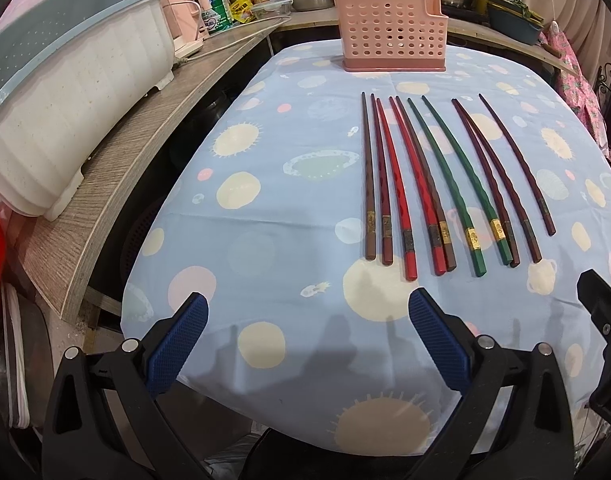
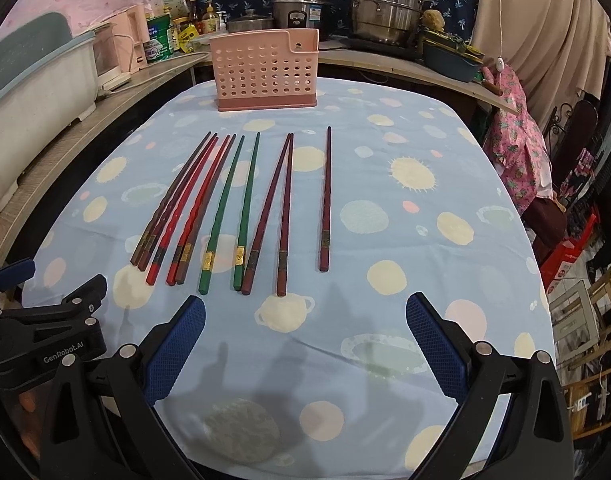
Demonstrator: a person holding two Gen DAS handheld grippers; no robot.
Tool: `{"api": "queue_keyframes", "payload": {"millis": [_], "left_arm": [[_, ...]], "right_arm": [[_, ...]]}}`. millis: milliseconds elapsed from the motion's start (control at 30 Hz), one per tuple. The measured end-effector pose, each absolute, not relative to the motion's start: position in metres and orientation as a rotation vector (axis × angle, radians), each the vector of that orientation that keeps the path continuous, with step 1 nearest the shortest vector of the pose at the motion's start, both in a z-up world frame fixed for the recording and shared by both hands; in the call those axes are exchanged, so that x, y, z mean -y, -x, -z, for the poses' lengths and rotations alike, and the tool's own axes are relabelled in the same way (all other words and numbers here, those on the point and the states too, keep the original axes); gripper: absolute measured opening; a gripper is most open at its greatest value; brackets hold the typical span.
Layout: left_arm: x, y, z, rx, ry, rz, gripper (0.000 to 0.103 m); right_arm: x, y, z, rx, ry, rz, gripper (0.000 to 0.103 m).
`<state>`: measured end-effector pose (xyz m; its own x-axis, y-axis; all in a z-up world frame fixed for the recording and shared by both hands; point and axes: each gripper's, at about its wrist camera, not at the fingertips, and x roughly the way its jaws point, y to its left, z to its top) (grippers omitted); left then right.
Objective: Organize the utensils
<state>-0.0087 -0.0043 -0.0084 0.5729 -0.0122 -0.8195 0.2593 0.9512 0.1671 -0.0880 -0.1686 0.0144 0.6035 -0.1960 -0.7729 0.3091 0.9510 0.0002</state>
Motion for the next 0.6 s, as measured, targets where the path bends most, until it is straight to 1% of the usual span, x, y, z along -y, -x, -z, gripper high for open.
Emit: {"api": "queue_keyframes", "payload": {"millis": [600], "left_arm": [[0.0041,0.01,0.0082,-0.95,-0.283,0.165,0.096]], "right_arm": [[0.1671,0.0887,-0.0156,-0.871,-0.135,0.292,0.096]]}}
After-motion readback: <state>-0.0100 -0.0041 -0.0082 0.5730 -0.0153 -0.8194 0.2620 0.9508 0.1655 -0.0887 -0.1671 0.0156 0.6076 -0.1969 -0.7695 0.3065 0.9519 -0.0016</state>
